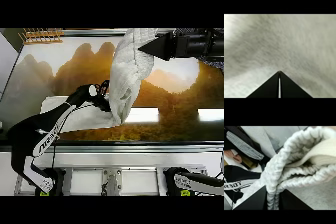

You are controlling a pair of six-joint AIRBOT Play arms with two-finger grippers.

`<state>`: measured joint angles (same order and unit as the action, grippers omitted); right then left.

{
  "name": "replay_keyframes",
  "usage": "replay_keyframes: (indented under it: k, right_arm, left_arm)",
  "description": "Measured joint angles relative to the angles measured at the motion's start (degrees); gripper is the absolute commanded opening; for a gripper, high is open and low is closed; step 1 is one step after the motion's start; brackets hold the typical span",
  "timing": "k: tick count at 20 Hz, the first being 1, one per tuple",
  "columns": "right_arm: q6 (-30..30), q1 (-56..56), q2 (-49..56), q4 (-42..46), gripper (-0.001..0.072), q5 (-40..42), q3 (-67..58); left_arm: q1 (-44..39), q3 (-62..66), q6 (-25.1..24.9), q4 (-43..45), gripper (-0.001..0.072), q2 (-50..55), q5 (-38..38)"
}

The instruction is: Fold the clothes and pants, and hang the long-sleeved shirts on hangers.

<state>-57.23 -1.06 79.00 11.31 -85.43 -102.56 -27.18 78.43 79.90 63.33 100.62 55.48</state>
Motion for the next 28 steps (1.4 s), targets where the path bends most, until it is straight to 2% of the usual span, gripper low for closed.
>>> replay_keyframes:
  k: [6, 13, 22, 28]
  right_arm:
    - [0.15, 0.57, 0.04, 0.02, 0.0040, 0.46, -0.02]
    - [-0.28, 6.03, 1.70, 0.02, 0.0041, 3.87, -0.07]
    - [1.33, 24.59, 10.84, -0.04, 0.0041, 17.73, -0.72]
    - [3.39, 36.57, 22.69, -0.13, 0.0041, 27.91, -5.60]
  left_arm:
    - [6.10, 0.00, 0.46, -0.28, 0.0009, -7.58, 3.78]
    - [20.09, 0.00, 0.46, -0.31, 0.0009, -19.56, 5.40]
    - [40.09, 0.00, 0.61, -0.31, 0.0009, -33.38, 8.63]
    - [46.88, 0.00, -0.17, -0.28, 0.0009, -37.99, 10.45]
